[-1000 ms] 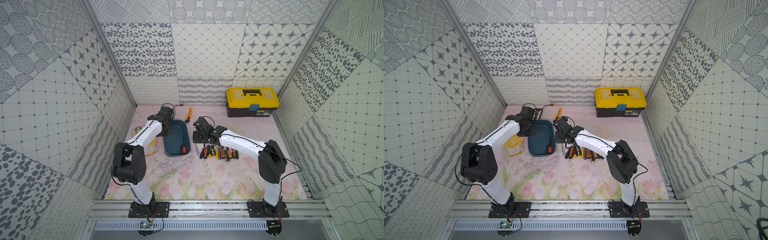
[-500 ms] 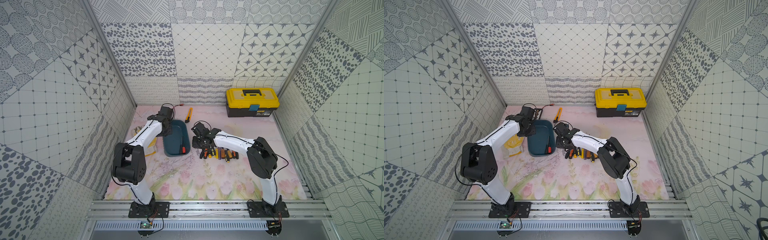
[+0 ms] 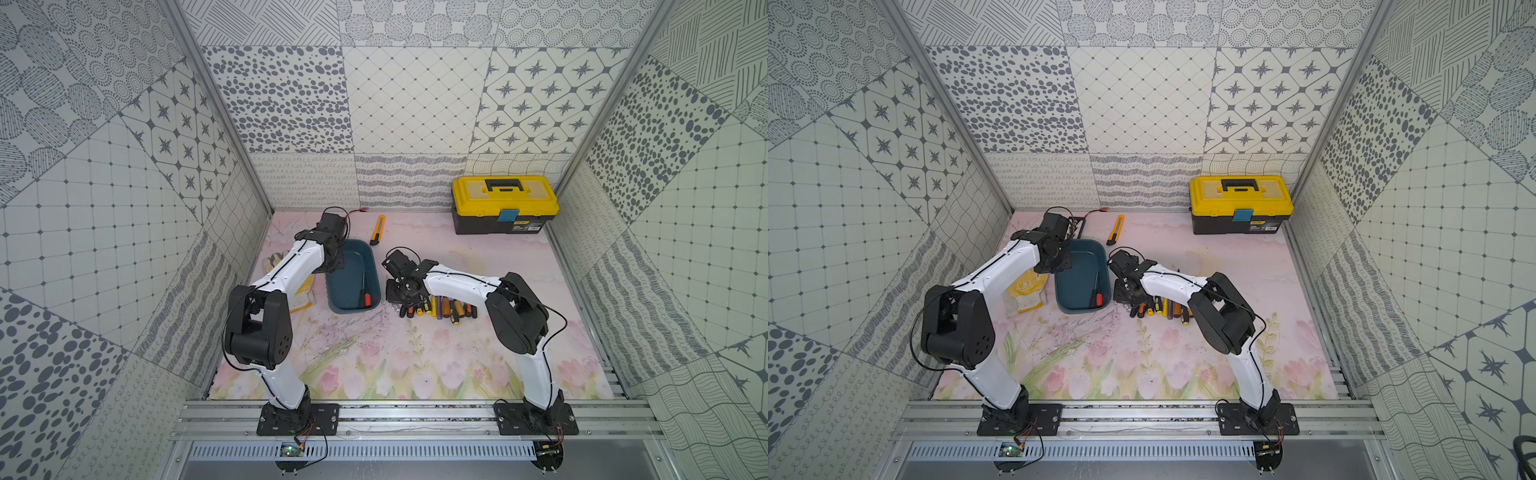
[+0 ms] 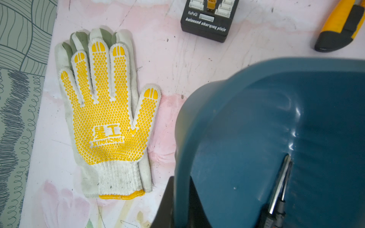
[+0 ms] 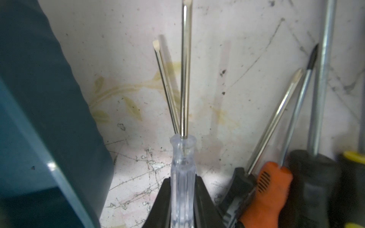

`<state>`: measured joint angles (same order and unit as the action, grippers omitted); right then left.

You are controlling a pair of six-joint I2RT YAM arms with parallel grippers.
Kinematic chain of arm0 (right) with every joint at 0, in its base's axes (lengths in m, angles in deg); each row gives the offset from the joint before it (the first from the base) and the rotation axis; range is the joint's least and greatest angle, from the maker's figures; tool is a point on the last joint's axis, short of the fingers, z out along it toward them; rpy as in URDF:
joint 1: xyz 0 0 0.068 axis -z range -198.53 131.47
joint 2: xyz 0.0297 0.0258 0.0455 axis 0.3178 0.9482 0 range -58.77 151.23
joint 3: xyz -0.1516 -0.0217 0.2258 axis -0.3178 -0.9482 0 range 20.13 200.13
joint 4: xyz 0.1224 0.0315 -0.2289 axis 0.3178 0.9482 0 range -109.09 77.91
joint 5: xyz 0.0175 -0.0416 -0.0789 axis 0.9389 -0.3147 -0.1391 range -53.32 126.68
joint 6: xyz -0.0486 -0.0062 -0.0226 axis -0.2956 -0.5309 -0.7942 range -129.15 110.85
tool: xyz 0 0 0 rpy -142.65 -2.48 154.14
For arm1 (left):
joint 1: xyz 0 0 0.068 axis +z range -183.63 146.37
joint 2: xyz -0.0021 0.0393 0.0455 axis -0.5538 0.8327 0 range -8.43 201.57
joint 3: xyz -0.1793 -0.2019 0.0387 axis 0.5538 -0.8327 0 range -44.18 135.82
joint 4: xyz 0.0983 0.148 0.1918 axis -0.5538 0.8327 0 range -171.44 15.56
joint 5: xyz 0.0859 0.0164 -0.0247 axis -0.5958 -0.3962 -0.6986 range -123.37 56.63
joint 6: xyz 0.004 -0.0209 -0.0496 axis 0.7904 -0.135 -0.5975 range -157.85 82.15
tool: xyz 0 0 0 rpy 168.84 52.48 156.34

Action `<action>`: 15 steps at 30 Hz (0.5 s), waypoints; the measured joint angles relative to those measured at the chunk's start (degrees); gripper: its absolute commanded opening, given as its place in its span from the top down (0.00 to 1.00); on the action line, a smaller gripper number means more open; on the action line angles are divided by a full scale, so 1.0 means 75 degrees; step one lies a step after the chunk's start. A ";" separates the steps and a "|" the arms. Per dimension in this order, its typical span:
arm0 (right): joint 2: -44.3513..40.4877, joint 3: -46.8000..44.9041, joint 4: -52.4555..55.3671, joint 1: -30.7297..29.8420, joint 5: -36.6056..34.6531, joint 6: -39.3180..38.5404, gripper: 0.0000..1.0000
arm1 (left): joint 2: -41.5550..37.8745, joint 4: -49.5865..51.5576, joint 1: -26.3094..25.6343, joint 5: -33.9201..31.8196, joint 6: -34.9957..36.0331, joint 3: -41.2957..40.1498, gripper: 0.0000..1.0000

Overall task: Take out the screwdriver from the storage box
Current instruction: Place the screwdriver at the center of the board.

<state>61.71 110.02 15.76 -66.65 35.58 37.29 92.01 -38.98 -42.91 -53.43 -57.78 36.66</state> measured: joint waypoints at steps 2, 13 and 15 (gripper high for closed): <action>0.0000 0.0000 0.0017 0.0000 0.0026 -0.0047 1.00 | 0.0000 0.0000 0.0000 0.0000 0.0000 0.0000 1.00; 0.0044 0.0044 0.0070 -0.0020 0.0047 -0.0146 1.00 | 0.0000 0.0000 0.0000 0.0003 0.0000 0.0000 1.00; 0.0044 0.0044 0.0067 -0.0032 0.0017 -0.0146 1.00 | 0.0000 0.0000 0.0000 0.0003 0.0000 0.0000 1.00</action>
<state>62.04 110.35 16.26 -66.89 35.71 36.20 92.01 -38.98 -42.91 -53.41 -57.78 36.66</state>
